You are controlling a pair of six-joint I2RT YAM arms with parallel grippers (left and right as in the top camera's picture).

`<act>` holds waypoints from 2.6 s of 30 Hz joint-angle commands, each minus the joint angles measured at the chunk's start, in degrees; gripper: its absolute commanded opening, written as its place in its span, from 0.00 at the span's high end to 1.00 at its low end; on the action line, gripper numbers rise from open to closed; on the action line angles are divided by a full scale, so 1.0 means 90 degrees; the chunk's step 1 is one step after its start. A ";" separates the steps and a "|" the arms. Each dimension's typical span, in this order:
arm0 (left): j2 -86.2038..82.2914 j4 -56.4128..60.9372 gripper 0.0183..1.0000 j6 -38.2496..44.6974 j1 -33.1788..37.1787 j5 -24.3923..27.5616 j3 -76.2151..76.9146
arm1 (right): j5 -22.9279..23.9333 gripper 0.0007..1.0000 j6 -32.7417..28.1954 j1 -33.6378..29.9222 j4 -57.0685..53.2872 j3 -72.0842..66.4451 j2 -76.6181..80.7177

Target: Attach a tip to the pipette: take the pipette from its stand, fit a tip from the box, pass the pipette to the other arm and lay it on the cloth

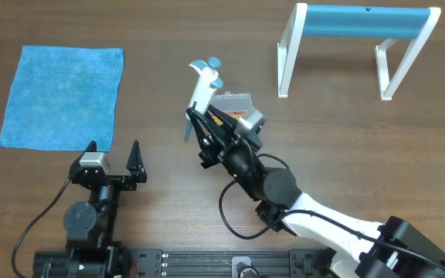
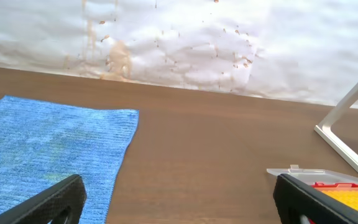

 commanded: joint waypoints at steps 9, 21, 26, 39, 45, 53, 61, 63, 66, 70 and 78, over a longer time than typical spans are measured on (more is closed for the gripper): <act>-0.0032 0.0044 0.02 -0.4573 0.0022 0.0933 -0.0015 | 0.0952 0.93 0.3711 0.0002 -0.0583 0.0090 -0.0068; -0.0024 0.0352 0.02 -0.5945 0.0029 0.1768 -0.0015 | -0.0993 0.93 0.3689 -0.0143 -0.1268 0.0046 -0.0070; 0.0510 0.0996 0.02 -0.5802 0.0855 0.4318 0.0032 | -0.4520 0.93 0.3978 -0.1037 -0.1384 0.0046 -0.0083; 0.4345 0.5047 0.02 -0.6708 0.1598 0.8808 0.1562 | -0.6450 0.93 0.4245 -0.1384 -0.2356 0.0046 -0.0080; 0.4908 0.5498 0.02 -0.6761 0.0787 0.7876 0.1562 | -0.6679 0.93 0.4624 -0.1156 -0.1897 0.0046 -0.0080; 0.5782 0.6232 0.23 -0.6645 0.0092 0.7276 0.1564 | -0.6858 0.93 0.4702 -0.1156 -0.1899 0.0046 -0.0080; 0.5911 0.6341 0.99 -0.6645 0.0092 0.7186 0.1566 | -0.6992 0.93 0.4743 -0.1158 -0.1948 0.0046 -0.0080; 0.5911 0.6343 0.99 -0.6645 0.0092 0.7189 0.1566 | -0.6992 0.63 0.4743 -0.1158 -0.1948 0.0046 -0.0080; 0.5911 0.6334 0.99 -0.6647 0.0104 0.7203 0.1566 | -0.6938 0.30 0.4738 -0.1200 -0.1948 0.0046 -0.0080; 0.5911 0.6334 0.99 -0.6263 0.0104 0.7118 0.1566 | -0.7582 0.30 0.4641 -0.2011 -0.2011 0.0046 -0.0080; 0.6288 0.6285 0.99 -0.5821 0.1603 0.7638 0.1644 | -0.8823 0.30 0.4471 -0.4228 -0.2378 0.0046 -0.0078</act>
